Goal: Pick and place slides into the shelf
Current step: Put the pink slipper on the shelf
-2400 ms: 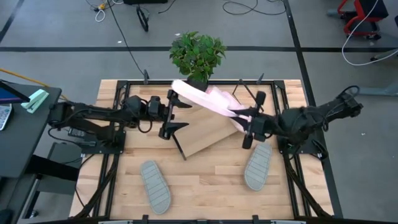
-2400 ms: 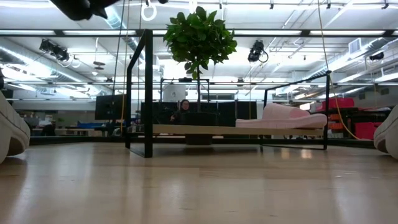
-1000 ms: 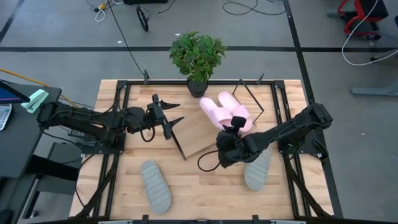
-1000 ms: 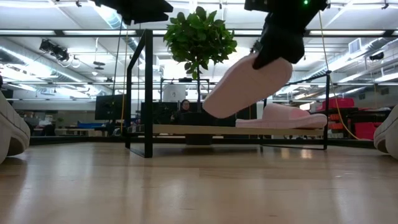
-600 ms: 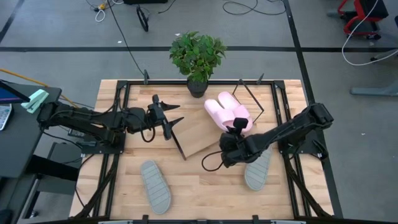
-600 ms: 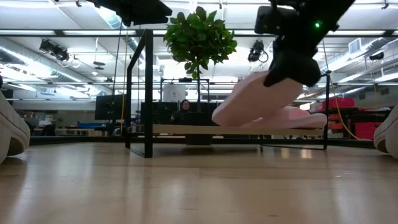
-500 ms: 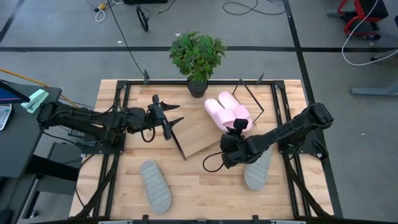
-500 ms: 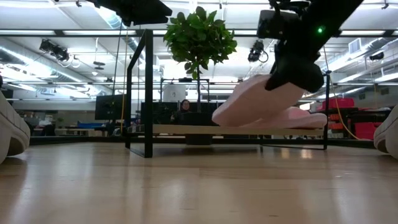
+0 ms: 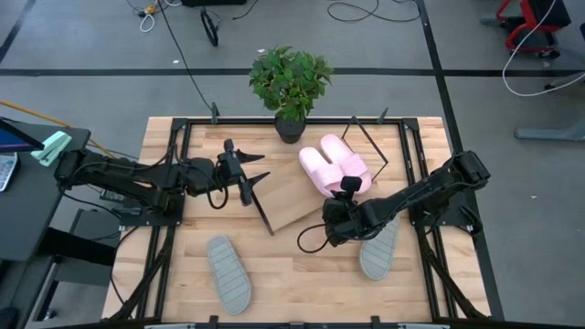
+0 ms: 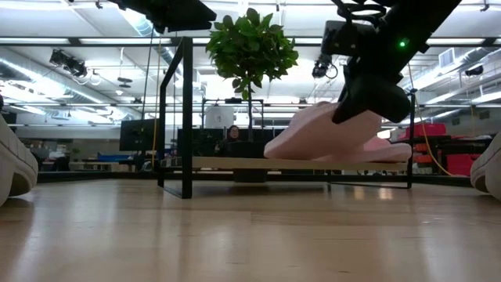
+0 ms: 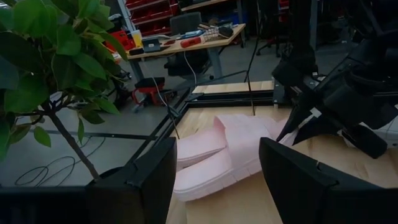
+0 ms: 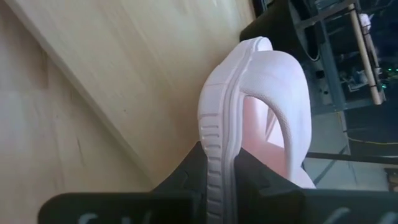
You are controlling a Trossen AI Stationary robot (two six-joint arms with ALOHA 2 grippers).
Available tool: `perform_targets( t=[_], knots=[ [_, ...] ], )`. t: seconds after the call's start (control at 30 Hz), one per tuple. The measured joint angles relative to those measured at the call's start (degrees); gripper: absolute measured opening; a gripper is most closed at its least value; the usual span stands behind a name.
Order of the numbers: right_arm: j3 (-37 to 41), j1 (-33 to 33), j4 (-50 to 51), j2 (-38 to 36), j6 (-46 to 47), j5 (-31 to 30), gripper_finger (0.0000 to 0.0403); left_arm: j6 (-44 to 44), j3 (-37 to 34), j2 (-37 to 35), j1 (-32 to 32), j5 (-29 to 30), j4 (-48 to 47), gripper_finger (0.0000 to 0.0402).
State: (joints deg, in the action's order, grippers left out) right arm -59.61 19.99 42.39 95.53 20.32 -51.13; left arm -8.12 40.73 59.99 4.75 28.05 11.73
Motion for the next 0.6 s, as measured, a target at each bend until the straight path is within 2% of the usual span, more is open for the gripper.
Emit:
perform_targets(
  t=[0.37,0.6],
  knots=[
    [0.0,-0.9,-0.1,0.0,0.0,5.2,0.0039,0.0,0.0,0.0,0.0,0.0,-0.1,0.0227],
    [0.0,-2.3,-0.1,0.0,-1.1,10.0,0.0057,0.0,0.0,0.0,0.0,0.0,-0.1,0.0227]
  ],
)
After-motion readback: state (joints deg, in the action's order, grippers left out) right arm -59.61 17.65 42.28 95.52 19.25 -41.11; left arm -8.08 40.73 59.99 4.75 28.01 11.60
